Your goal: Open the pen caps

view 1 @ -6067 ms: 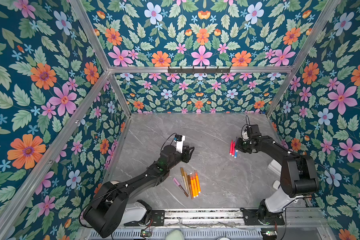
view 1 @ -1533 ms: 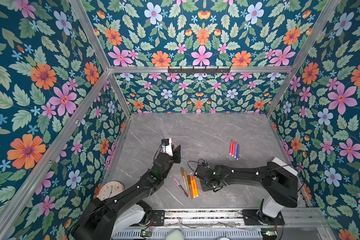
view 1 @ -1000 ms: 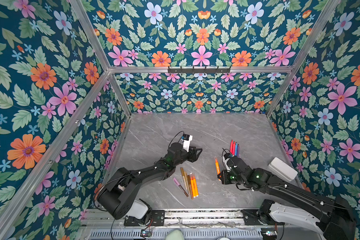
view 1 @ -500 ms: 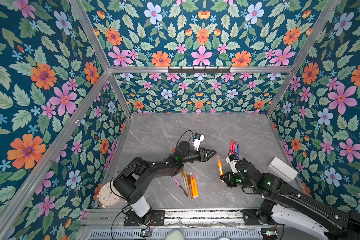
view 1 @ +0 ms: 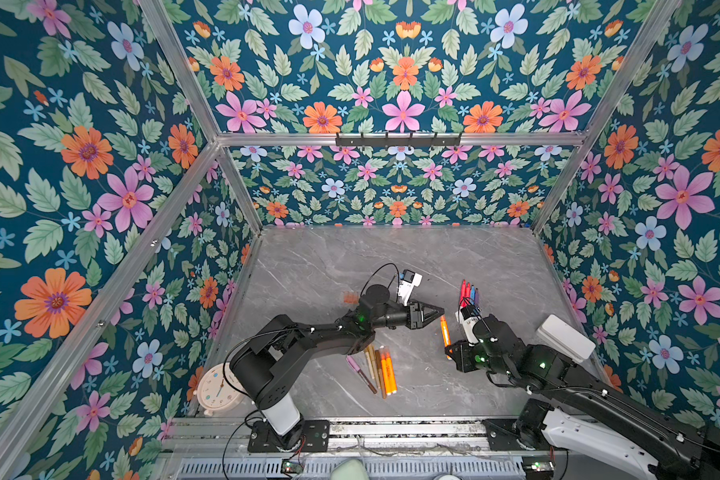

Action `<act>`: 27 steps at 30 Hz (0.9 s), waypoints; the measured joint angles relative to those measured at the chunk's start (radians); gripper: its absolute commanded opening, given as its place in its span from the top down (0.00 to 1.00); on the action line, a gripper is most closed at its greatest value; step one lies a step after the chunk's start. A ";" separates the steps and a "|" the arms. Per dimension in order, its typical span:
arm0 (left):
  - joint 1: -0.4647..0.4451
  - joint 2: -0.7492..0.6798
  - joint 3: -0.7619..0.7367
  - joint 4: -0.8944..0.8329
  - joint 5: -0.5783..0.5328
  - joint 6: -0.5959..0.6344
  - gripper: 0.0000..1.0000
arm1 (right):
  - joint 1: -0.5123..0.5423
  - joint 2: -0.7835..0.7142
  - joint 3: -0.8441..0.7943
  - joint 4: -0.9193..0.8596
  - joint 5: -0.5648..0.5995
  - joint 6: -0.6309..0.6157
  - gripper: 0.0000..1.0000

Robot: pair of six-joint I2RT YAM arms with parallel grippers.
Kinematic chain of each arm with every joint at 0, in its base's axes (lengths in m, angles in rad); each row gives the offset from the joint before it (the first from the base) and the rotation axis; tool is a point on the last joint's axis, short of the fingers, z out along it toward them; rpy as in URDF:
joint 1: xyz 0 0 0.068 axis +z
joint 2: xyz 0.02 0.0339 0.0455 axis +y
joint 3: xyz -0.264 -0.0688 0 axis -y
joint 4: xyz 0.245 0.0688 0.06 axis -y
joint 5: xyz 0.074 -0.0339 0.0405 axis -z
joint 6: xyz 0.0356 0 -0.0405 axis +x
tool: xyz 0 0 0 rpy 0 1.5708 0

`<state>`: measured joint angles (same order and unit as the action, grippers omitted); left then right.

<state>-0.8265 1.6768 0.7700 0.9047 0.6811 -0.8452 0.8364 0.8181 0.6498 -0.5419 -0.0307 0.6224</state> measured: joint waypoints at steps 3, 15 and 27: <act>-0.006 0.006 0.004 0.000 0.001 0.000 0.57 | -0.001 0.002 0.006 -0.003 0.000 -0.004 1.00; -0.017 0.014 0.011 -0.003 0.003 0.000 0.59 | -0.001 0.021 0.007 0.000 -0.004 -0.016 1.00; -0.030 0.021 0.015 -0.008 0.002 0.000 0.74 | -0.002 0.015 0.006 0.001 -0.003 -0.016 1.00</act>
<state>-0.8566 1.6981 0.7853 0.8967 0.6830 -0.8455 0.8349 0.8330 0.6559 -0.5407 -0.0341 0.6064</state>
